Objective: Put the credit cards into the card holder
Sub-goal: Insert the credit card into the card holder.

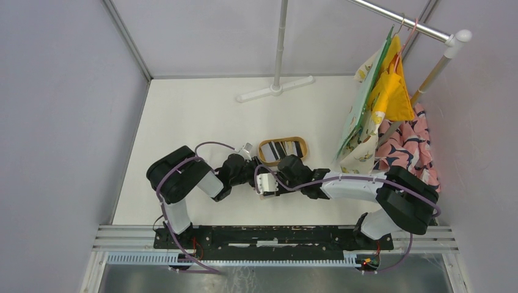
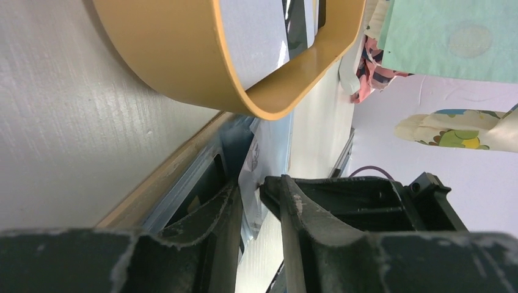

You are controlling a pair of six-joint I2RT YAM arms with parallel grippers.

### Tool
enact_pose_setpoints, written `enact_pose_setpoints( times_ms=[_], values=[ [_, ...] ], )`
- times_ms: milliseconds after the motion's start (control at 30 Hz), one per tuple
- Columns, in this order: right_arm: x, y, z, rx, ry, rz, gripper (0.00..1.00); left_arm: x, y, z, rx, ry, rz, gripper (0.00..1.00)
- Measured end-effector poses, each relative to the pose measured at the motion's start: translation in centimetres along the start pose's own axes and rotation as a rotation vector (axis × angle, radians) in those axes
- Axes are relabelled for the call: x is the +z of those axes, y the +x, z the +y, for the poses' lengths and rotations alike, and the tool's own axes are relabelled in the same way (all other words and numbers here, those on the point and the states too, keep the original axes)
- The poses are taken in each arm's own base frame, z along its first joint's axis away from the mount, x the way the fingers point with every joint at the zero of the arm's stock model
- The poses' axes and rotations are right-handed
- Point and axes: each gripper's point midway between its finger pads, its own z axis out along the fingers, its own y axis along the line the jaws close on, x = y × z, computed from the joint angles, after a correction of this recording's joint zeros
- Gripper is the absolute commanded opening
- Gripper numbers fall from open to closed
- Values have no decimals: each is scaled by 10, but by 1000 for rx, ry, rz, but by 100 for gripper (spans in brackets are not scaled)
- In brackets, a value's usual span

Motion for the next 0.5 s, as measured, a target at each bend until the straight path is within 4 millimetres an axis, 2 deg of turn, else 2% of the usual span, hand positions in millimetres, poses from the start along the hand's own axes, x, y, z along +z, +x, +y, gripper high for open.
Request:
enact_pose_setpoints(
  times_ms=[167,500],
  values=[
    [-4,9,-3,27,-17,3,11,-2,-2,1,21,-19,-8,36],
    [-22,2,-12,127,-79,-140,13,-6,-3,2,71,-66,3,37]
  ],
)
